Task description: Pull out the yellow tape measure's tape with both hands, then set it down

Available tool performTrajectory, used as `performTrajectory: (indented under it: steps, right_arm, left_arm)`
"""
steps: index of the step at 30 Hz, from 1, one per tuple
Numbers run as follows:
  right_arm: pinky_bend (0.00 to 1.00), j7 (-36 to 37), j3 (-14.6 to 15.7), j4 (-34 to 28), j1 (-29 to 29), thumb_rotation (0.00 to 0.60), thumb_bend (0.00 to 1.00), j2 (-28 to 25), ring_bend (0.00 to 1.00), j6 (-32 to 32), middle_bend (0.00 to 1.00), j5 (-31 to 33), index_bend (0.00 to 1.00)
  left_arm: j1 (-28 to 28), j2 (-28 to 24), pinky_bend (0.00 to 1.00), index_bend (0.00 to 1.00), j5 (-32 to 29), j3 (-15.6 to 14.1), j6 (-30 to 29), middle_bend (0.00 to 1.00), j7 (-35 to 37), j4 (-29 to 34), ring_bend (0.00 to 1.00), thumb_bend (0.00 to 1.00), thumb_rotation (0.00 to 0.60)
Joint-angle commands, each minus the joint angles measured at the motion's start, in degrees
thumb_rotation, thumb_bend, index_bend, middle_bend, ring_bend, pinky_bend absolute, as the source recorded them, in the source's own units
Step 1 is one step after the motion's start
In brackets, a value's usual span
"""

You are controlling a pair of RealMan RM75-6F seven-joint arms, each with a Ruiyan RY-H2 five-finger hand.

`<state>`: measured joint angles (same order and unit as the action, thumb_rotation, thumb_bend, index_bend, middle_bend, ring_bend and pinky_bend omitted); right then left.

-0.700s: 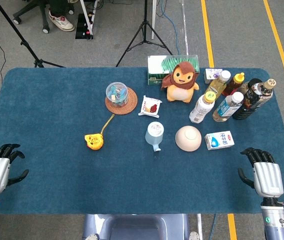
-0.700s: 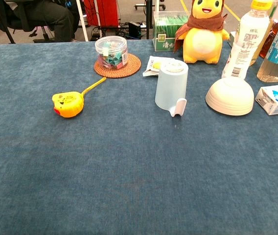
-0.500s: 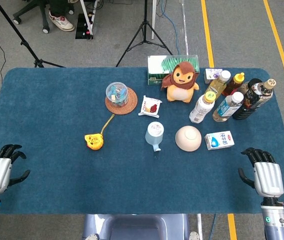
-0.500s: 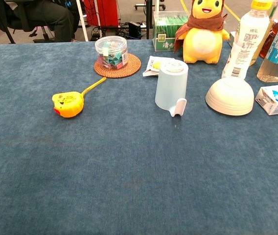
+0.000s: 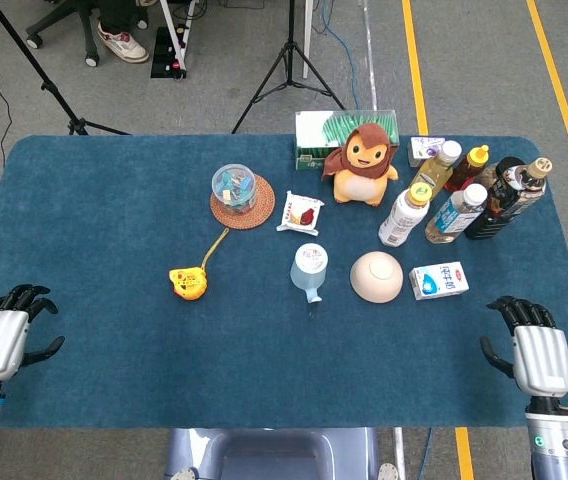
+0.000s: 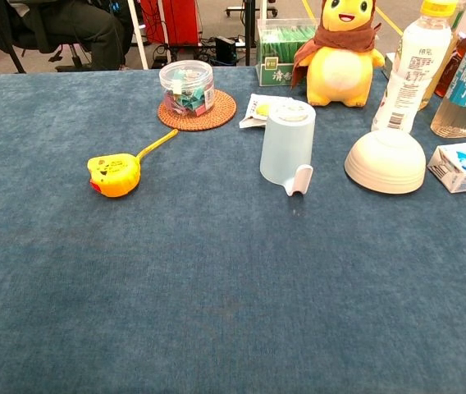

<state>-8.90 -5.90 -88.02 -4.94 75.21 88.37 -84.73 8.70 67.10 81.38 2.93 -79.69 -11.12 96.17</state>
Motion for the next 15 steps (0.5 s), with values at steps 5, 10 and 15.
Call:
performTrajectory:
  steps: [5, 10, 15]
  right_arm:
    - [0.22, 0.50, 0.19, -0.01, 0.37, 0.554, 0.36, -0.10, 0.25, 0.45, 0.27, -0.25, 0.30]
    - [0.22, 1.37, 0.31, 0.19, 1.05, 0.550, 0.36, -0.40, 0.25, 1.40, 0.27, -0.52, 0.30]
    - [0.22, 1.94, 0.23, 0.42, 1.35, 0.552, 0.36, -0.68, 0.25, 1.63, 0.27, -0.40, 0.30]
  left_arm:
    - [2.64, -3.14, 0.28, 0.42, -2.79, 0.30, 5.28, 0.27, -4.19, 3.17, 0.18, 0.19, 0.600]
    - [8.49, -6.44, 0.28, 0.42, -6.98, 1.92, 14.90, 0.27, -6.92, 5.35, 0.21, 0.15, 0.600]
    - [13.09, -7.44, 0.28, 0.42, -9.66, 3.41, 20.64, 0.27, -8.29, 5.63, 0.21, 0.14, 0.600]
